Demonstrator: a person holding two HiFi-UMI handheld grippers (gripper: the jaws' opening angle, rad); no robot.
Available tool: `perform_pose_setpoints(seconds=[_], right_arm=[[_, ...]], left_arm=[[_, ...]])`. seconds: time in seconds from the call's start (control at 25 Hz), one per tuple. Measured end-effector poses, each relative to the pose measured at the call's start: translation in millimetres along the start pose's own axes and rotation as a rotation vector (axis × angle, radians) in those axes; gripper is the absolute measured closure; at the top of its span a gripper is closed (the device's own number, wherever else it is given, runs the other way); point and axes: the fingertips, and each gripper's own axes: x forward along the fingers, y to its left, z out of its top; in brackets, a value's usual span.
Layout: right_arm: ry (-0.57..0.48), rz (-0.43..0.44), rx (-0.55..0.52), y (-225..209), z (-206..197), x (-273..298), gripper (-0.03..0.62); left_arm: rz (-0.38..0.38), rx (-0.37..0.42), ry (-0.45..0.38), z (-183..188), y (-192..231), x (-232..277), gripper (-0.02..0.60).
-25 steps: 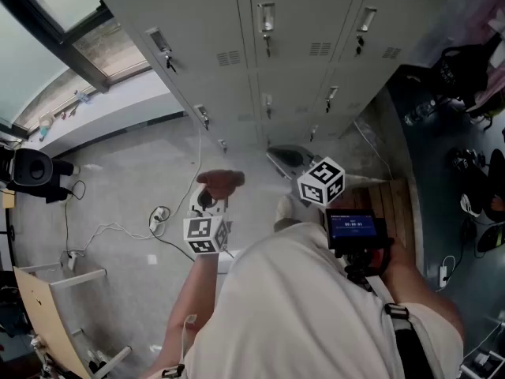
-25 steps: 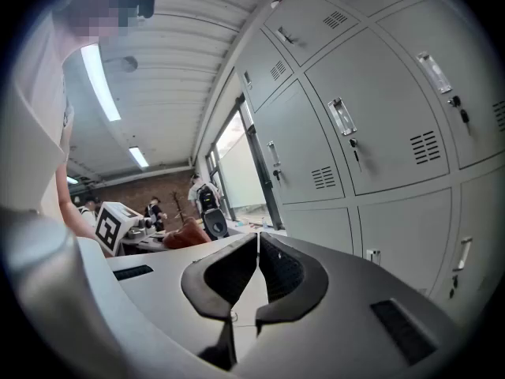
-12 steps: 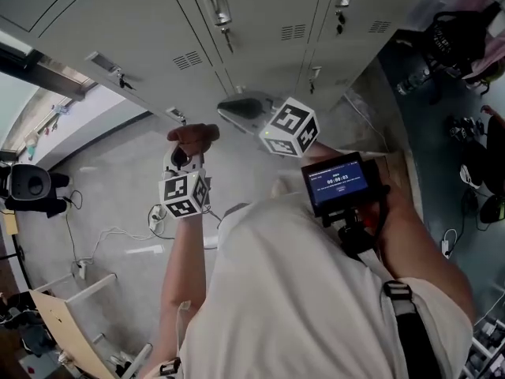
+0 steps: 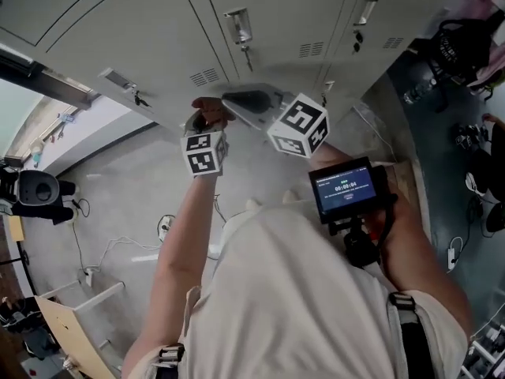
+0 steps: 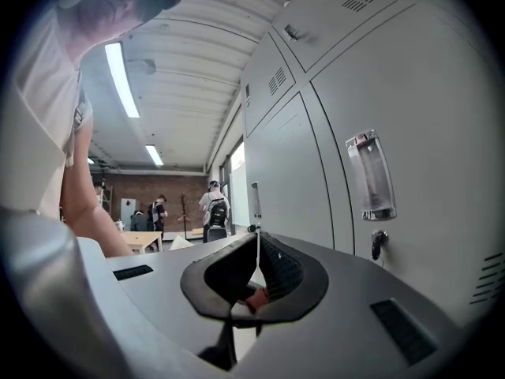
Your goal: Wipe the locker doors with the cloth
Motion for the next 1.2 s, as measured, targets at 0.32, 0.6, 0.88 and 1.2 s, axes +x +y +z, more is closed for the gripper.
perform_pose_setpoints(seconds=[0.32, 0.6, 0.88, 1.2], right_arm=[[0.006, -0.094, 0.007, -28, -2, -8, 0.574], [0.005, -0.121, 0.012, -36, -5, -6, 0.574], [-0.028, -0.158, 0.014, -37, 5, -19, 0.574], [-0.04, -0.154, 0.028, -39, 18, -11, 0.574]], left_arm=[[0.043, 0.004, 0.108, -8, 9, 66, 0.506], [0.018, 0.027, -0.056, 37, 3, 52, 0.506], [-0.031, 0.142, -0.349, 169, -11, -9, 0.506], [0.075, 0.334, -0.623, 347, 15, -98, 0.506]])
